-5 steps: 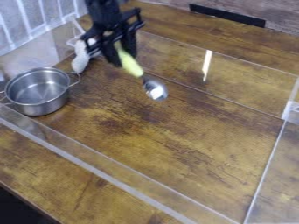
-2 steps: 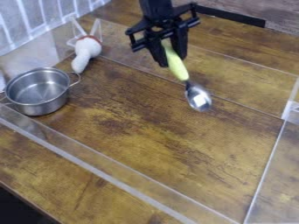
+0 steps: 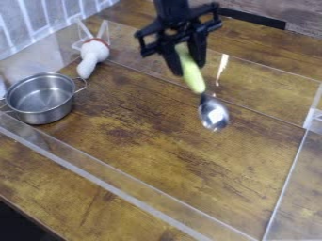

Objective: Move the green spoon to the right

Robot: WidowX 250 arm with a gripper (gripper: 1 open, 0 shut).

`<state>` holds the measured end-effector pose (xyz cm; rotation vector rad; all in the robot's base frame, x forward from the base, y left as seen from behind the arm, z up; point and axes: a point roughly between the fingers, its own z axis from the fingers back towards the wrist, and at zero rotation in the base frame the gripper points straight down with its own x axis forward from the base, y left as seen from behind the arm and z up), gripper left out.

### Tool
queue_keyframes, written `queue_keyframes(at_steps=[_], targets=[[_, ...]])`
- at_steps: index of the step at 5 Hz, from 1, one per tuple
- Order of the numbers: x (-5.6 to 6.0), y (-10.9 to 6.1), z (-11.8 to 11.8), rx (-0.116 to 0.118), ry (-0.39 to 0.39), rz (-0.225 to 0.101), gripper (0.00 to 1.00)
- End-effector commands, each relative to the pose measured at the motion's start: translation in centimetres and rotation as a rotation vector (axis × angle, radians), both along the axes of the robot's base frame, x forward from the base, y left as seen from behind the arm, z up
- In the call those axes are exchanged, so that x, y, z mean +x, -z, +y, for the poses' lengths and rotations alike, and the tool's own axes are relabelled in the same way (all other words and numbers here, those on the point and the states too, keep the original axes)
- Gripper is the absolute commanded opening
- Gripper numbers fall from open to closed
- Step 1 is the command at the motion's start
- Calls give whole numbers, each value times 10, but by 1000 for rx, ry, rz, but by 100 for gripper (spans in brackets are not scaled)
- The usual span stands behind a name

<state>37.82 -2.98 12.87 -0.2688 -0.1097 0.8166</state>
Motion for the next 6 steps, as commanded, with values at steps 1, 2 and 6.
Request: queue_keyframes(at_steps=[1, 2, 6], targets=[[-17, -39, -21, 2, 114, -114, 0], [-19, -39, -38, 8, 127, -119, 0], [-39, -21, -58, 73, 279, -143, 0]])
